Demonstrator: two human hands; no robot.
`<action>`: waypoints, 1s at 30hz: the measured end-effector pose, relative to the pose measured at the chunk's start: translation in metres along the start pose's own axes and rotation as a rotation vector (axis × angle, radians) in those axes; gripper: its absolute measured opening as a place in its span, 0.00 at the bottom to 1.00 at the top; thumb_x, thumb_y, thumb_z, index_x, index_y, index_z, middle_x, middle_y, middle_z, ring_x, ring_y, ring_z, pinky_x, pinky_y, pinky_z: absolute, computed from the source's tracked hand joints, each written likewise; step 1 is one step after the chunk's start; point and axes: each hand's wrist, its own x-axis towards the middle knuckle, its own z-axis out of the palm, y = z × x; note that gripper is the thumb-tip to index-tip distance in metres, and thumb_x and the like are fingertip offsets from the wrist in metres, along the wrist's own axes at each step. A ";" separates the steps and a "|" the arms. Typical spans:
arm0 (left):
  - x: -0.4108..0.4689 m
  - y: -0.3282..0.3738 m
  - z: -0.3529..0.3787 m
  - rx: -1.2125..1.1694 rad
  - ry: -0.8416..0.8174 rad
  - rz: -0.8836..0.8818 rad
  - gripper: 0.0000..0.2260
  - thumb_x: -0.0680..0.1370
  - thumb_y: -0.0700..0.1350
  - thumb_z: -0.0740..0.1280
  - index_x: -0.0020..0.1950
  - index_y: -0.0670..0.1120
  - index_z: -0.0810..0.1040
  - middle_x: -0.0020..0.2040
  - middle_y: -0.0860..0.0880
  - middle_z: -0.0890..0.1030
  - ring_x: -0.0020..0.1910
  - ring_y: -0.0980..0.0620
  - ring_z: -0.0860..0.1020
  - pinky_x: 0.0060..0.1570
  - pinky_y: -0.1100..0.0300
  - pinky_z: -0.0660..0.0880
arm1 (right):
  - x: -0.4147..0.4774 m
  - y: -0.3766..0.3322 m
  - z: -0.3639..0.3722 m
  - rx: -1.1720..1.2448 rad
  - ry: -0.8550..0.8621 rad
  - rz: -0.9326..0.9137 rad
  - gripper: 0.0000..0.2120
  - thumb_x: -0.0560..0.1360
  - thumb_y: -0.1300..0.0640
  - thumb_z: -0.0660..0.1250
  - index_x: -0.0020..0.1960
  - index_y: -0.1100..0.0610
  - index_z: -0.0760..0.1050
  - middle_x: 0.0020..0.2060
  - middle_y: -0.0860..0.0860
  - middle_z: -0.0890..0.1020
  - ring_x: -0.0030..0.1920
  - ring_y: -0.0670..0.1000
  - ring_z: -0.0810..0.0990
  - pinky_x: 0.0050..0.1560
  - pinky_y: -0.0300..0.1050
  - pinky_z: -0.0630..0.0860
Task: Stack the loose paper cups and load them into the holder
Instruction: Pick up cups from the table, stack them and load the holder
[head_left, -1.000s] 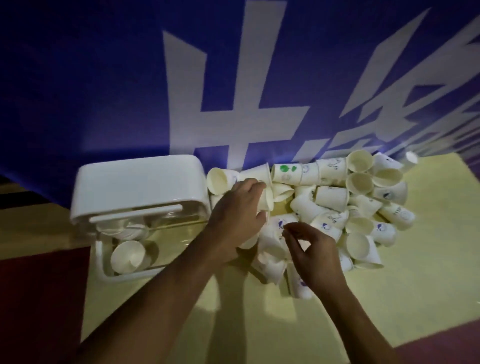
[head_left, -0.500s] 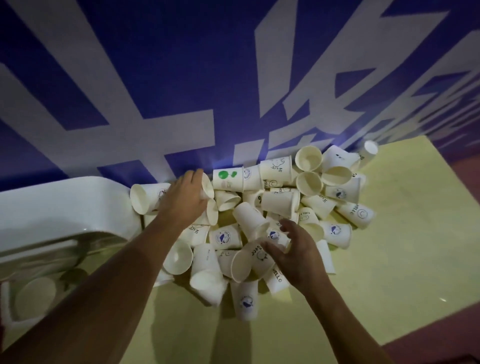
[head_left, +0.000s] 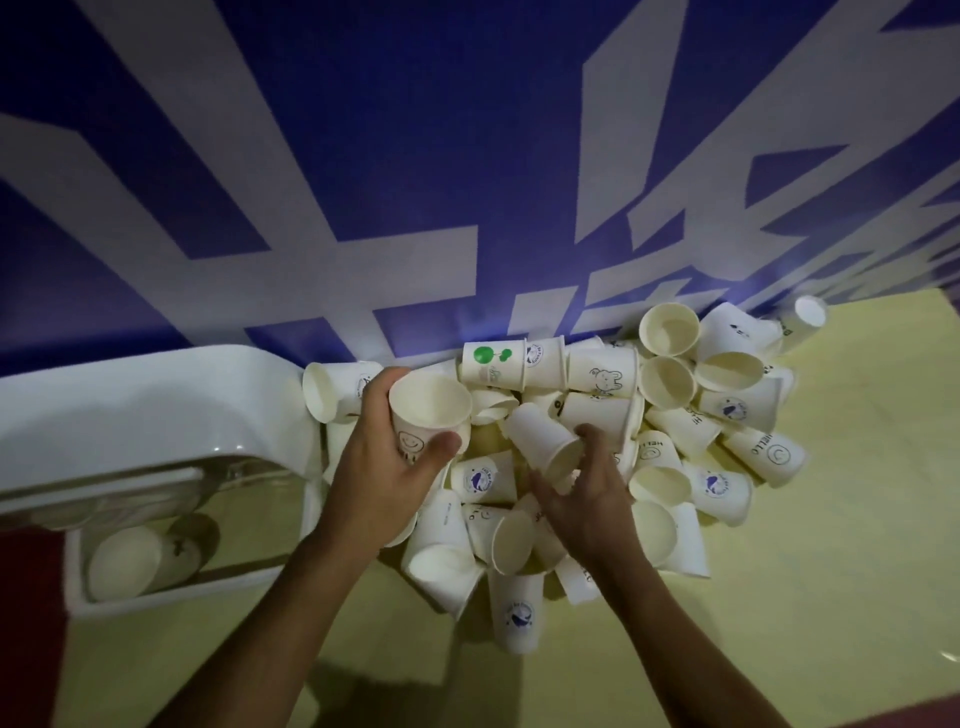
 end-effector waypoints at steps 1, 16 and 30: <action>-0.005 0.000 -0.003 -0.038 0.002 0.019 0.31 0.74 0.69 0.68 0.72 0.59 0.62 0.63 0.66 0.72 0.61 0.63 0.75 0.54 0.74 0.73 | -0.001 -0.002 -0.004 0.057 0.005 -0.020 0.37 0.71 0.49 0.79 0.72 0.57 0.64 0.62 0.58 0.78 0.57 0.60 0.81 0.48 0.58 0.84; -0.090 -0.018 -0.106 -0.357 0.091 0.044 0.32 0.75 0.74 0.62 0.70 0.53 0.67 0.61 0.67 0.76 0.59 0.62 0.77 0.54 0.72 0.72 | -0.073 -0.131 -0.011 0.208 0.023 -0.202 0.35 0.65 0.44 0.82 0.69 0.41 0.73 0.58 0.37 0.77 0.51 0.41 0.78 0.41 0.32 0.75; -0.185 -0.123 -0.258 -0.296 0.271 -0.017 0.29 0.68 0.55 0.76 0.66 0.60 0.69 0.61 0.59 0.78 0.58 0.50 0.79 0.53 0.62 0.76 | -0.166 -0.247 0.116 0.402 -0.205 -0.235 0.27 0.66 0.44 0.81 0.62 0.46 0.76 0.56 0.40 0.82 0.60 0.46 0.81 0.54 0.45 0.80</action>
